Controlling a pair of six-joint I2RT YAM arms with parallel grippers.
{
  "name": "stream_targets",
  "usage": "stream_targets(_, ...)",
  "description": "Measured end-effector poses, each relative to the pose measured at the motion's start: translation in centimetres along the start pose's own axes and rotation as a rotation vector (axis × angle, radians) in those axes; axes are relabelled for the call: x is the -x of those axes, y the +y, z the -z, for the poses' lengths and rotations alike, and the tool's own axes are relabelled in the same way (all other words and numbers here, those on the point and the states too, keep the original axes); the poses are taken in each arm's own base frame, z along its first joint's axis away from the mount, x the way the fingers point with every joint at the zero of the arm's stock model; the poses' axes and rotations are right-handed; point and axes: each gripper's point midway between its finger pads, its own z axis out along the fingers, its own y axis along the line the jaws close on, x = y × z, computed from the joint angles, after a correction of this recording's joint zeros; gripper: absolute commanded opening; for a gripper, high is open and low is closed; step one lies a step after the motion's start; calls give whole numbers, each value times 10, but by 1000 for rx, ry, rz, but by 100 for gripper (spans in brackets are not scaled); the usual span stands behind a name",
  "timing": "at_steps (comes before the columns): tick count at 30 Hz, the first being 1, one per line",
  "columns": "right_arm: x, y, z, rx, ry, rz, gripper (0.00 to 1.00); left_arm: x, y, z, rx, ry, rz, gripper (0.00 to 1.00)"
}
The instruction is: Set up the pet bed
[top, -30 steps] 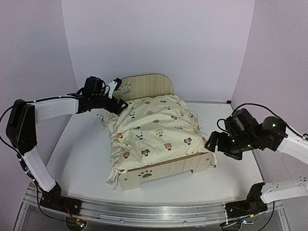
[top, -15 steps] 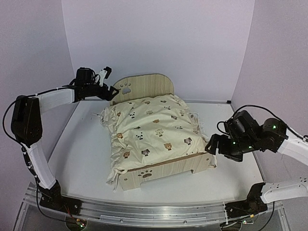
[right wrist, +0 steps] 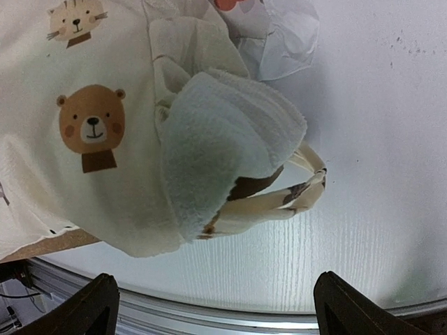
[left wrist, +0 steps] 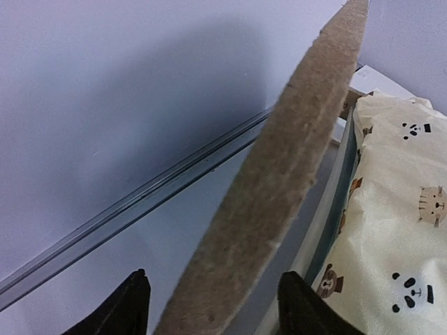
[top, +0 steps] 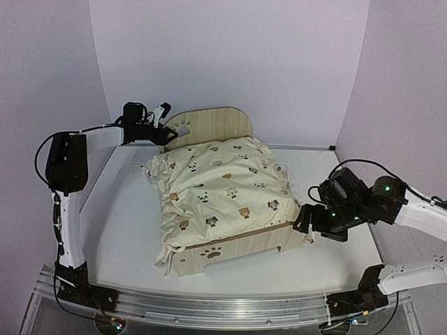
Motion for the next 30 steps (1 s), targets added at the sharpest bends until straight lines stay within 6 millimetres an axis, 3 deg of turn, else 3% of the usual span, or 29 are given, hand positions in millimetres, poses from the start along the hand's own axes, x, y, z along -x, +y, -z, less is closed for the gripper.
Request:
stream_targets(4,-10,8,-9,26,37,9,98,1,8,3,5,-16,-19,31)
stream_targets(6,-14,14,-13,42,50,13,98,1,8,4,-7,-25,-41,25)
stream_targets(11,-13,26,-22,65,44,19,98,-2,-14,10,-95,-60,-86,16)
stream_targets(15,-3,27,-22,48,-2,41,98,-6,-26,19,-56,-60,-19,13)
stream_targets(22,28,24,2,46,-168,67,98,-22,-39,54,31,-53,65,12)
stream_targets(30,43,12,23,44,-283,54,98,-42,-50,93,108,-23,142,9)
